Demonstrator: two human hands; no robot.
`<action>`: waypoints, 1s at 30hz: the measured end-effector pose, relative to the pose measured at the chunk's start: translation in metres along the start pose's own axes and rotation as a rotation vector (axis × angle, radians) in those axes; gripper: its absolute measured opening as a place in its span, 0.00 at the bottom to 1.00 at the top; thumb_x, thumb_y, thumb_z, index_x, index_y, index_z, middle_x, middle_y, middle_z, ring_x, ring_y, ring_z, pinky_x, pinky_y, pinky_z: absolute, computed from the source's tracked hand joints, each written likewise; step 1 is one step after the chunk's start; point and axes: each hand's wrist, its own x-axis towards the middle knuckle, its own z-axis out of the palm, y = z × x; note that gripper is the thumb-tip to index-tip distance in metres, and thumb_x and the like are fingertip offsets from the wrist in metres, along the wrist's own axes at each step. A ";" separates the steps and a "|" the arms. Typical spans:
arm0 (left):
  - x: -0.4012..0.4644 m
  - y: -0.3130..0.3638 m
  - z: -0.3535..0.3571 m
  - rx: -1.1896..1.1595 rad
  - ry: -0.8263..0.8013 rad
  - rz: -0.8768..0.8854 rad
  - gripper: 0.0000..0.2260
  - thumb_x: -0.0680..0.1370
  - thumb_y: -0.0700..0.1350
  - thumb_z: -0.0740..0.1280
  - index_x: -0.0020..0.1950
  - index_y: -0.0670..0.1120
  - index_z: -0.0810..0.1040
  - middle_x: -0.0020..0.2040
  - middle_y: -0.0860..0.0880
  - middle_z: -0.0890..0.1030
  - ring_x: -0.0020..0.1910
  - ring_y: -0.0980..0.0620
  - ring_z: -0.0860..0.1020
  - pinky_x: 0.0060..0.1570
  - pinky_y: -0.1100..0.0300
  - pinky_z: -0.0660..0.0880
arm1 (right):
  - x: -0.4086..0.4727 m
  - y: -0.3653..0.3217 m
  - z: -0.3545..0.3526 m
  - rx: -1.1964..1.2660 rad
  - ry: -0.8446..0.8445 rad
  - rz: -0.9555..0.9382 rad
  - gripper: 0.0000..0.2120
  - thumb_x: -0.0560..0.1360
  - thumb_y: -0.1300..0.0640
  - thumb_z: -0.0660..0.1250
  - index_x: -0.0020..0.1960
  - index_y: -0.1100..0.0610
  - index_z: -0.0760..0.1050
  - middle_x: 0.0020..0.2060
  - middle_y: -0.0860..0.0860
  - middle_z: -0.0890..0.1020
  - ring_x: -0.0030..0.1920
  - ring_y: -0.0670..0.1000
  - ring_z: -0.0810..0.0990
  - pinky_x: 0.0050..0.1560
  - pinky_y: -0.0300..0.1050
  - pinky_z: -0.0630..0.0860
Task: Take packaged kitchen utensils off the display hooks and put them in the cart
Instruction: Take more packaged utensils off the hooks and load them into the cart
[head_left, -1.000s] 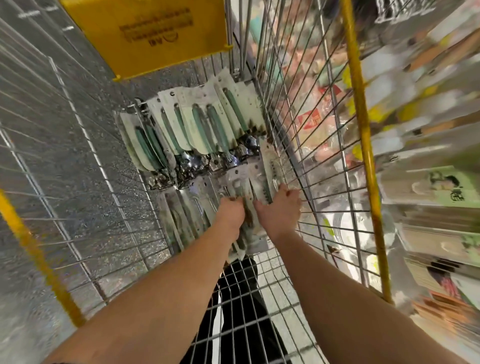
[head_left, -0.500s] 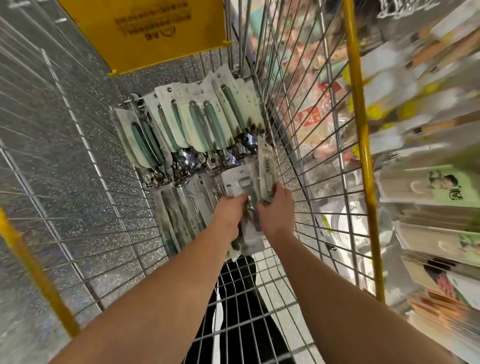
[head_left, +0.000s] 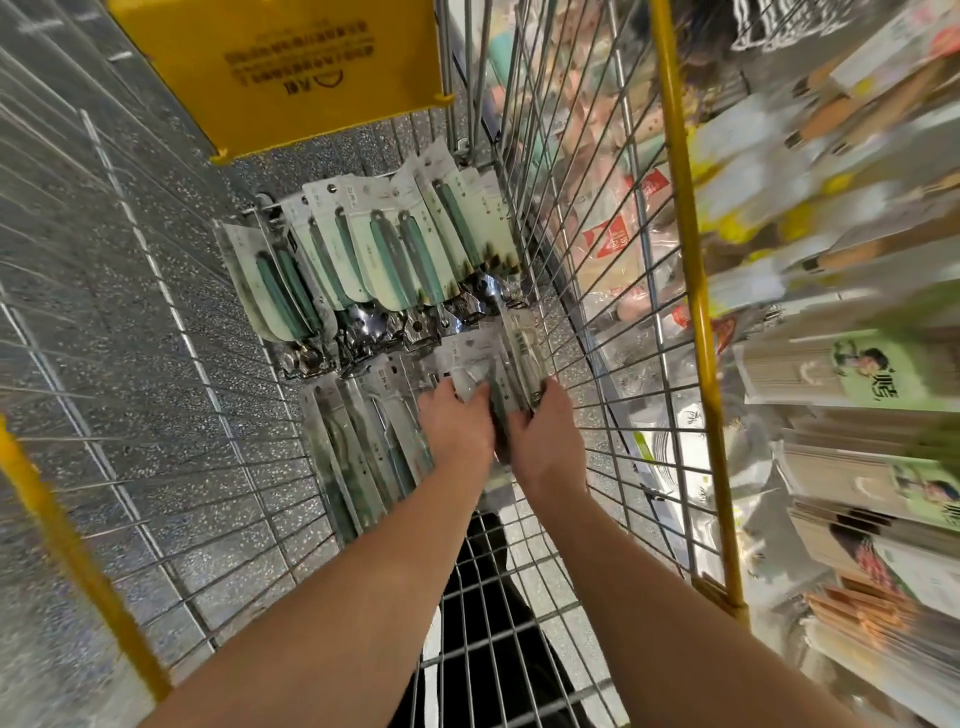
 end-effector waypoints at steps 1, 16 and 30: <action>-0.004 -0.002 0.001 0.004 0.012 0.034 0.15 0.81 0.52 0.67 0.63 0.44 0.77 0.61 0.47 0.72 0.58 0.49 0.74 0.65 0.49 0.73 | -0.003 -0.002 0.000 0.011 -0.008 -0.006 0.15 0.82 0.52 0.62 0.67 0.53 0.66 0.57 0.50 0.77 0.45 0.51 0.81 0.43 0.48 0.77; 0.027 -0.003 -0.040 -0.378 -0.431 -0.303 0.24 0.73 0.45 0.76 0.65 0.43 0.69 0.56 0.40 0.82 0.51 0.39 0.83 0.45 0.43 0.82 | -0.033 0.002 0.005 -0.210 -0.336 -0.276 0.27 0.77 0.55 0.68 0.74 0.54 0.64 0.70 0.52 0.69 0.69 0.56 0.69 0.72 0.61 0.68; -0.066 0.039 -0.138 -0.706 -0.414 -0.119 0.28 0.73 0.45 0.74 0.71 0.40 0.71 0.64 0.35 0.79 0.57 0.35 0.82 0.52 0.36 0.80 | -0.088 -0.045 -0.081 -0.041 -0.510 -0.353 0.49 0.69 0.39 0.76 0.80 0.47 0.52 0.69 0.48 0.70 0.60 0.52 0.78 0.64 0.61 0.77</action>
